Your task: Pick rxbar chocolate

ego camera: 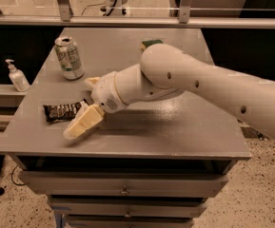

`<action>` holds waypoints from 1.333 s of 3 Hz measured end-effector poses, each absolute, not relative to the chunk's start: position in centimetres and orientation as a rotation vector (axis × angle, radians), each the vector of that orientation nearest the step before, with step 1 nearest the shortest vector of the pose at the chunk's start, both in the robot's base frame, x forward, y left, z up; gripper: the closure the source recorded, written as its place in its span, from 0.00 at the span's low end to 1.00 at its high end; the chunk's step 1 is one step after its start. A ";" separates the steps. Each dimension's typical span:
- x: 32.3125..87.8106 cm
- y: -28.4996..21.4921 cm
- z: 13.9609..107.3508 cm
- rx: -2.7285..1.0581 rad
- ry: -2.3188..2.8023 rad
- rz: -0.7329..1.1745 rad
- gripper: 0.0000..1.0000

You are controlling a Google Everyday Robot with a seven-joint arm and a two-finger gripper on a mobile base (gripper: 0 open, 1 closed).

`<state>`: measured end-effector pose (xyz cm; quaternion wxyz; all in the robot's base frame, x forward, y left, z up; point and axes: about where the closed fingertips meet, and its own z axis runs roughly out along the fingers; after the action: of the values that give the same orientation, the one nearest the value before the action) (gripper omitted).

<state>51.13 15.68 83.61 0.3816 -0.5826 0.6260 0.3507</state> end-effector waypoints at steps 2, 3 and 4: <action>50.8 15.7 82.5 -1.504 1.599 0.891 0.41; 50.6 15.6 82.3 -1.498 1.601 0.885 0.64; 50.7 15.6 82.5 -1.486 1.597 0.880 0.87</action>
Offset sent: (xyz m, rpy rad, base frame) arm -0.0023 -0.0046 -0.0158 -0.0142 -0.0019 -0.0028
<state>50.67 15.55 82.50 0.3845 -0.5832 0.6266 0.3454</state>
